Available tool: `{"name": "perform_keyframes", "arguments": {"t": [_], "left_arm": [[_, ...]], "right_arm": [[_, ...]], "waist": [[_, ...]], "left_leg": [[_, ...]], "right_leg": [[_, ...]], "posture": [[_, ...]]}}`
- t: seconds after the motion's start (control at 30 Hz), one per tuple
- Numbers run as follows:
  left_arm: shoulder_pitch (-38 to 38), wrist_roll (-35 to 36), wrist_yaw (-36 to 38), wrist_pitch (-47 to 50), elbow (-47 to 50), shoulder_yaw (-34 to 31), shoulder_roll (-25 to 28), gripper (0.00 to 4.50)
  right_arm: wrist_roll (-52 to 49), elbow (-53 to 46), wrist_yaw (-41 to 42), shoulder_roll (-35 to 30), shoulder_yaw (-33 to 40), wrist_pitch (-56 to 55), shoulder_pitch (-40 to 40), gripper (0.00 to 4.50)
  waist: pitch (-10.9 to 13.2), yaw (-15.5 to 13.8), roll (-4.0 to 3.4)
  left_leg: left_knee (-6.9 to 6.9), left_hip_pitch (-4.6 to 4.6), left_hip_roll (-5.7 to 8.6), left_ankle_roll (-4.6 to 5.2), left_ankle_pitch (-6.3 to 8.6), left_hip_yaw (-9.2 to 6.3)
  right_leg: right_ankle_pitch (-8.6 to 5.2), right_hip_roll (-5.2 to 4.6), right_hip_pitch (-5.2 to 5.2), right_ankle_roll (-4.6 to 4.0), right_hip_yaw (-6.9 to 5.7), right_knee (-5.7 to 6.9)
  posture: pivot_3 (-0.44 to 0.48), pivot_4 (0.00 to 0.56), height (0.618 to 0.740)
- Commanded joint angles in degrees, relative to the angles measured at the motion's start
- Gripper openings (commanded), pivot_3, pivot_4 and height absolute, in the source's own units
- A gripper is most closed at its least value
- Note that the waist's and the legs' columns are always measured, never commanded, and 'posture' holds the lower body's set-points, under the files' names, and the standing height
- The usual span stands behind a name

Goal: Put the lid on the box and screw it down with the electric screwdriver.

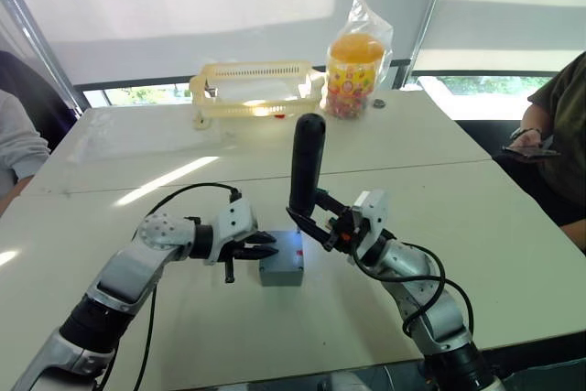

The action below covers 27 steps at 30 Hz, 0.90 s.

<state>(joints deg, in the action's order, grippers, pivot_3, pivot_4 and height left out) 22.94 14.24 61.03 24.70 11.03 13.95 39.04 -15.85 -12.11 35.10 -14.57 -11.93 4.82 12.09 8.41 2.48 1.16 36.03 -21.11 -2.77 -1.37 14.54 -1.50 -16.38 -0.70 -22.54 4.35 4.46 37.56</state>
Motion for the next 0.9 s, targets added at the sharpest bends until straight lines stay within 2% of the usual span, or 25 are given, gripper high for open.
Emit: {"name": "perform_keyframes", "arguments": {"t": [0.03, 0.57, 0.73, 0.83, 0.9], "left_arm": [[-0.5, -1.5, 0.1, 0.7, -1.2, 1.6, 0.0, 0.94], [-0.1, -1.7, 0.3, 0.9, -1.4, 2.0, -0.5, 0.94], [-0.4, -2.6, 0.9, 0.1, -2.4, 2.8, 0.0, 0.94], [-0.6, -3.1, 1.4, -0.7, -2.8, 2.8, 0.9, 0.94], [-0.6, -3.7, 1.1, -1.6, -3.0, 2.7, 1.3, 0.94]], "right_arm": [[2.4, 4.8, 0.1, -1.2, -1.9, 4.5, -2.1, 1.74], [1.6, 2.3, -1.0, -1.3, -0.2, 4.8, -0.8, 1.74], [-4.4, -10.3, -1.4, -2.8, 2.6, 12.2, 4.0, 1.74], [-12.0, -19.2, -5.8, -3.4, 8.1, 21.7, 11.9, 1.74], [-16.7, -22.2, -7.9, -4.3, 11.4, 27.1, 16.1, 1.74]], "waist": [[0.0, 0.0, -0.01], [0.1, 0.0, -0.07], [0.4, -0.1, -0.26], [0.9, -0.1, -0.42], [1.0, -0.1, -0.58]], "left_leg": [[0.0, 0.0, 0.0, 0.0, 0.0, 0.0], [-0.11, -0.19, -0.01, -0.01, 0.0, -0.02], [-0.11, -0.34, 0.01, -0.01, 0.0, -0.01], [-0.11, -0.51, 0.03, -0.01, 0.0, -0.01], [0.0, -1.05, 0.05, -0.04, -0.04, 0.0]], "right_leg": [[0.0, -0.01, 0.0, 0.0, 0.0, -0.01], [0.01, -0.09, -0.08, -0.02, -0.01, -0.31], [0.07, -0.14, -0.2, -0.12, 0.0, -0.33], [0.12, -0.14, -0.37, -0.19, 0.01, -0.32], [0.22, -0.11, -0.88, -0.24, 0.01, -0.27]], "posture": [[0.0, 0.15, 0.74], [0.0, 0.15, 0.74], [0.0, 0.15, 0.74], [0.0, 0.15, 0.74], [0.0, 0.15, 0.74]]}}
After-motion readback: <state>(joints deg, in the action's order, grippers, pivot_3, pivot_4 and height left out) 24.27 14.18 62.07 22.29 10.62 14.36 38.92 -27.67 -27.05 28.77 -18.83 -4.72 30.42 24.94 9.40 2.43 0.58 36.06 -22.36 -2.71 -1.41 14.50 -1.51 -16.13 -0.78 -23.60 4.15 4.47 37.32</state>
